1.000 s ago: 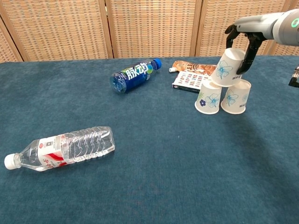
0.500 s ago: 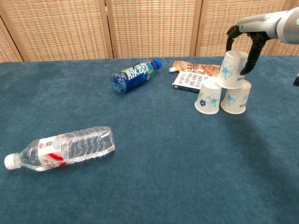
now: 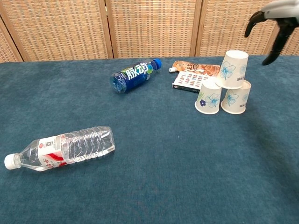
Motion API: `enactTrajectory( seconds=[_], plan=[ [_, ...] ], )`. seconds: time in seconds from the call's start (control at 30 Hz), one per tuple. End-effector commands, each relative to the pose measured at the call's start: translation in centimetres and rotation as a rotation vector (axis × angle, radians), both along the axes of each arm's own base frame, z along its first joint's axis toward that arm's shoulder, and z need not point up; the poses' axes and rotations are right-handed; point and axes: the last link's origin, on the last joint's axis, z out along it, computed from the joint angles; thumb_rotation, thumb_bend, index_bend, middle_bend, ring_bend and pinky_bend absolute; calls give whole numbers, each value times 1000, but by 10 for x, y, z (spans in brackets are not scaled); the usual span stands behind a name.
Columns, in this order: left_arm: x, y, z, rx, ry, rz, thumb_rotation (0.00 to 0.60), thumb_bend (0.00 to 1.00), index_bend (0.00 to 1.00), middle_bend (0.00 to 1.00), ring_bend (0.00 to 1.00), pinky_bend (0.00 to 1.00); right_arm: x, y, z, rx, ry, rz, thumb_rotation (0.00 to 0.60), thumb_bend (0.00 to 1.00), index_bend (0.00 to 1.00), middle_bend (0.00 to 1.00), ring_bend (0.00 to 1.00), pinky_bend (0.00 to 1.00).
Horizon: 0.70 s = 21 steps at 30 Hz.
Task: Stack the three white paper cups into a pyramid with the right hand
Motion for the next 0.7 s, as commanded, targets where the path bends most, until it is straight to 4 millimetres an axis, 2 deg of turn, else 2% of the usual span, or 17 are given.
enactTrajectory(
  seconds=[0.03,0.13,0.3,0.5,0.7],
  plan=[
    [0,0,1,3,-2,0,600,112,28,0,0,159,-16,17,16,-37,-11,7,600,159,231,0,0,80],
    [-1,1,1,10,-3,3,600,112,29,0,0,159,-30,36,26,-68,-24,32,600,159,194,0,0,72],
    [-4,4,0,12,-2,14,600,112,27,0,0,159,-51,70,29,-98,-56,84,600,159,152,0,0,67],
    [-8,5,-2,15,4,35,600,112,15,0,0,159,-95,127,22,-124,-84,138,600,160,123,0,0,58],
    [-8,4,0,30,12,35,600,112,1,0,0,159,-126,163,13,-149,-78,167,600,160,103,0,0,58]
  ],
)
